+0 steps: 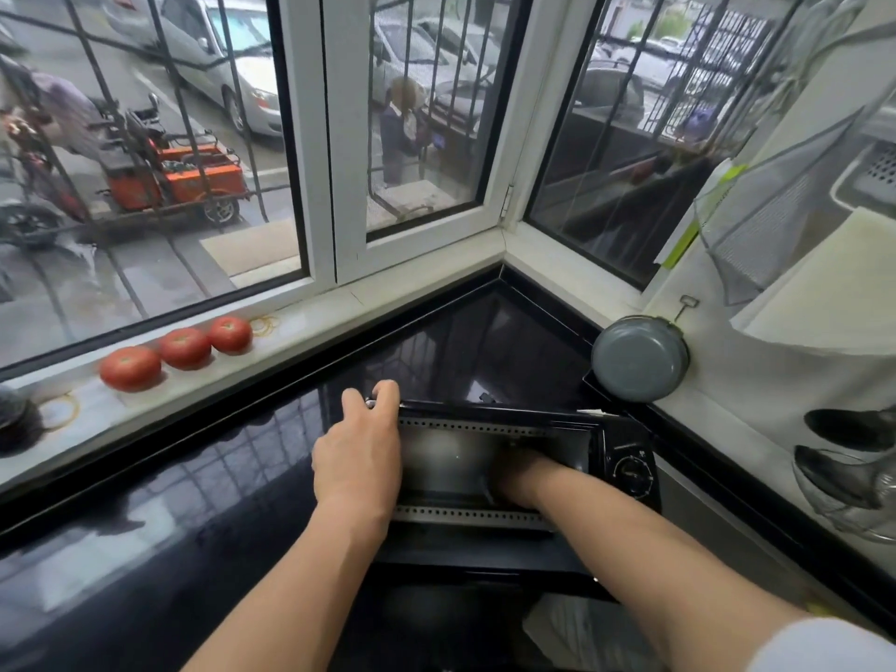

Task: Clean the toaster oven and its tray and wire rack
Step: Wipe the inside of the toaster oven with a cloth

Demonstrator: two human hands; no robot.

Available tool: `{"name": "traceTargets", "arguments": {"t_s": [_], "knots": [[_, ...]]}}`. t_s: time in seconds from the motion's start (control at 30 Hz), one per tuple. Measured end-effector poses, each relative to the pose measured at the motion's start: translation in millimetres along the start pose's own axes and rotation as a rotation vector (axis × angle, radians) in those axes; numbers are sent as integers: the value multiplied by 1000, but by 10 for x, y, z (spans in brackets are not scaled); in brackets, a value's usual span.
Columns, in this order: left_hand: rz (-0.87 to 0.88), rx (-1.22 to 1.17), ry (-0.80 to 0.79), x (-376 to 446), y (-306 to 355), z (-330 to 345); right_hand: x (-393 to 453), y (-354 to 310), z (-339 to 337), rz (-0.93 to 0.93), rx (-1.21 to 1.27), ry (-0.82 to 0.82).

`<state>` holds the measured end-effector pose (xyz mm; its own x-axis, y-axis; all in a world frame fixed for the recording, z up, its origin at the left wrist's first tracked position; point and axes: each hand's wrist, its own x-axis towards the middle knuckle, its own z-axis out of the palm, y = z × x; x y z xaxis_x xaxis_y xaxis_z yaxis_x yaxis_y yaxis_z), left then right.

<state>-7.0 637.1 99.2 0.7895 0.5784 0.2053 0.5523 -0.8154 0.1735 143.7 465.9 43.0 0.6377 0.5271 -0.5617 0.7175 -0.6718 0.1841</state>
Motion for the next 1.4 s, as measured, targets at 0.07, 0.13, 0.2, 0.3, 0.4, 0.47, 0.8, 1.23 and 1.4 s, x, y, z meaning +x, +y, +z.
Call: {"name": "traceTargets", "arguments": {"t_s": [0.07, 0.13, 0.2, 0.3, 0.4, 0.47, 0.8, 1.23, 1.4], "knots": [[-13, -14, 8, -1, 4, 7, 4, 18, -18, -9, 12, -22], [-17, -15, 8, -5, 4, 10, -30, 15, -53, -33, -22, -77], [-9, -16, 3, -16, 4, 1, -62, 3, -92, -102, -166, -103], [-9, -22, -3, -28, 4, -8, -71, -32, -110, -28, -241, -221], [-14, -39, 0, -39, 0, -4, -83, -40, -124, 30, -300, -309], [-12, -56, 6, -47, -6, 9, -90, -37, -139, -12, -377, -311], [-16, -99, 7, -47, -29, 92, -114, -56, -139, -100, -483, -298], [-24, -124, -43, 60, -3, 53, -998, -145, -87, -299, -768, -79], [-30, -108, -31, 40, 3, 56, -978, -145, -111, -220, -749, -212]]}}
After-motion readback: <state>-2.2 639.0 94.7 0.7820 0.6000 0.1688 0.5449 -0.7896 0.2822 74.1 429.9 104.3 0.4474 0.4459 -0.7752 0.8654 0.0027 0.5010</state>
